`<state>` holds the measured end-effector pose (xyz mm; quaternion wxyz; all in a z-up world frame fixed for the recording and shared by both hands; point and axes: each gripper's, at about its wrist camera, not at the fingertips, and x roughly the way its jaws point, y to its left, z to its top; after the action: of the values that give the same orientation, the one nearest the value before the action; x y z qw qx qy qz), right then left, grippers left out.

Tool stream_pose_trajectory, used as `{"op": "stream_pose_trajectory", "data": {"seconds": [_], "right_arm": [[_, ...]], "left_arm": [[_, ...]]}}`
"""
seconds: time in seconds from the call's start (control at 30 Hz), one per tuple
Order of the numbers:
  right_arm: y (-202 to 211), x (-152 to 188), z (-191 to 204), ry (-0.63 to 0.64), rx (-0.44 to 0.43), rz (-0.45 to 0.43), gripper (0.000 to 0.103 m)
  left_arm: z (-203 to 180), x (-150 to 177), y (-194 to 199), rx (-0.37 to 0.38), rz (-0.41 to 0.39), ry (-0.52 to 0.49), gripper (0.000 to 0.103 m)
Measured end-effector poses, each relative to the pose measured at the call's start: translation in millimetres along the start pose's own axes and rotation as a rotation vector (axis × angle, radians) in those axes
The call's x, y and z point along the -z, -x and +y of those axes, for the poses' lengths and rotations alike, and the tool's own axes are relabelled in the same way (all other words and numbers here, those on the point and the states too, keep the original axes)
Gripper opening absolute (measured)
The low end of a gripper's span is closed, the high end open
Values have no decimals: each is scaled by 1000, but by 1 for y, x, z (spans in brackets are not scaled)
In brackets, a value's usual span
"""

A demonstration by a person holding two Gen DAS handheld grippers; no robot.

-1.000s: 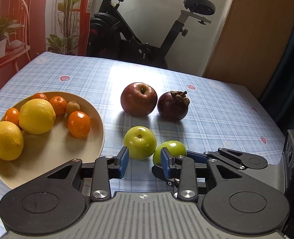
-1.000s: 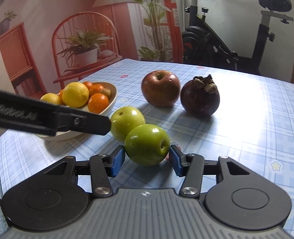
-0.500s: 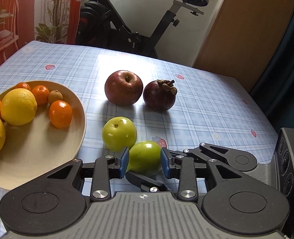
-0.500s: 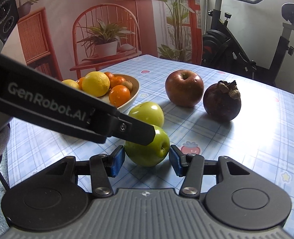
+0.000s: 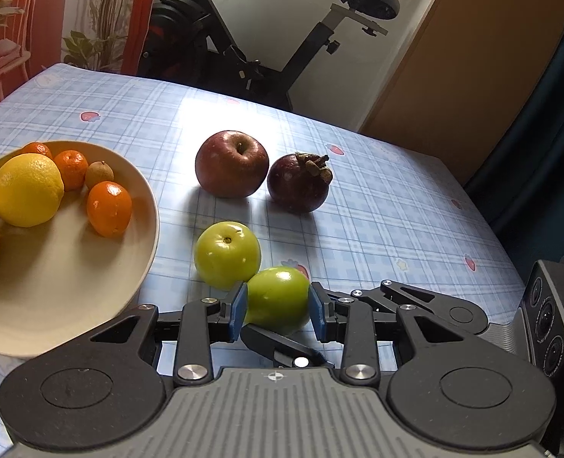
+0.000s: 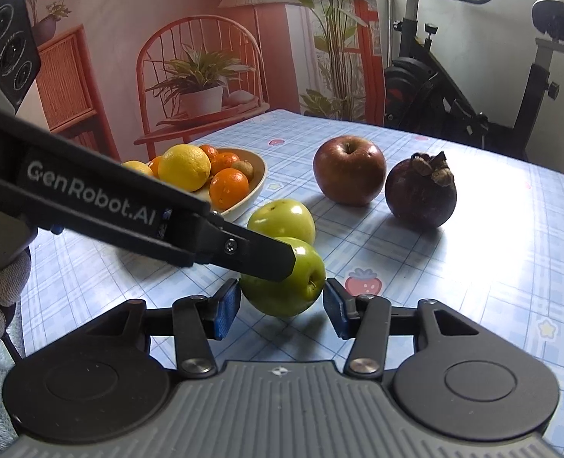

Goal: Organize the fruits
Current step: 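Carry both green apples onto the cream plate and open both grippers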

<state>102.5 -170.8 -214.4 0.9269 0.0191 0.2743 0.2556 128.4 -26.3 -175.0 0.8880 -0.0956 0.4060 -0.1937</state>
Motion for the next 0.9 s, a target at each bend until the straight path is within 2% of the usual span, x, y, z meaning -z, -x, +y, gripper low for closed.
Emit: {"op": "stream_pose_trajectory", "data": {"seconds": [0.2,0.47,0.73,0.9], "right_arm": [[8,-2,7,-55,-4,-13,51],[5,-31,31,5,-30,-11,51],[-36,-68,62,71,-105,33,51],[-76,-73,71,84,-138,110,51]], "left_arm": [[3,1,10,26,-7,15,37],[19,-8,39,12,-61,29,36],[60,-22,60,-43,-111,110,36],[92,-23,51,-55,-91,210,36]]}}
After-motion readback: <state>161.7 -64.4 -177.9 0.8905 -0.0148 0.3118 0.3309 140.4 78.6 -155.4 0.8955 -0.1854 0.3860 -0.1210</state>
